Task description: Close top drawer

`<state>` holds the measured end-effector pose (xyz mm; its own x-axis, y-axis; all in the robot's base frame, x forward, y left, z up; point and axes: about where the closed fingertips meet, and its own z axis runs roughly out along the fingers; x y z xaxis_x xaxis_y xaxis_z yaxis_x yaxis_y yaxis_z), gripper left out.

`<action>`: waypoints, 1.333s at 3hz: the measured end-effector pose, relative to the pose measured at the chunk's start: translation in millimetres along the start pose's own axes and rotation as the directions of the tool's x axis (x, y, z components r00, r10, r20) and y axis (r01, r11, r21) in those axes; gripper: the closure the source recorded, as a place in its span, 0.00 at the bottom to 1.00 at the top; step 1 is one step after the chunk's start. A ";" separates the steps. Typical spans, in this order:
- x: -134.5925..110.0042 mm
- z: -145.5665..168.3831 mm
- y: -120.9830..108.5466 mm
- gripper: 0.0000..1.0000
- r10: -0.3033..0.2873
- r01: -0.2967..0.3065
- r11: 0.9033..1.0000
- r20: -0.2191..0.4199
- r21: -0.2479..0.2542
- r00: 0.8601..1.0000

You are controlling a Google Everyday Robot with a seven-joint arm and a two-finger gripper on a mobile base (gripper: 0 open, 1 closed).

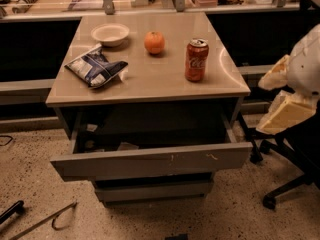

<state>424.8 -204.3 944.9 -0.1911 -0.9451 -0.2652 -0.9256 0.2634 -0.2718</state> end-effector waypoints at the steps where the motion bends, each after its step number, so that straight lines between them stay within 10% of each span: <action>1: 5.9 44.4 25.8 0.64 0.016 -0.015 1.000 0.052 -0.014 0.999; 3: 24.1 111.1 61.0 1.00 0.074 -0.068 0.995 0.086 -0.069 0.994; 4: 21.8 106.0 58.2 1.00 0.068 -0.063 0.996 0.087 -0.065 0.994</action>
Offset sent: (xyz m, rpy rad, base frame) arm -0.0377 0.0191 -0.2163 0.2175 0.1335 -0.0605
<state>401.4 -189.0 825.3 -0.2249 -0.9045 -0.3624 -0.9310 0.3093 -0.1941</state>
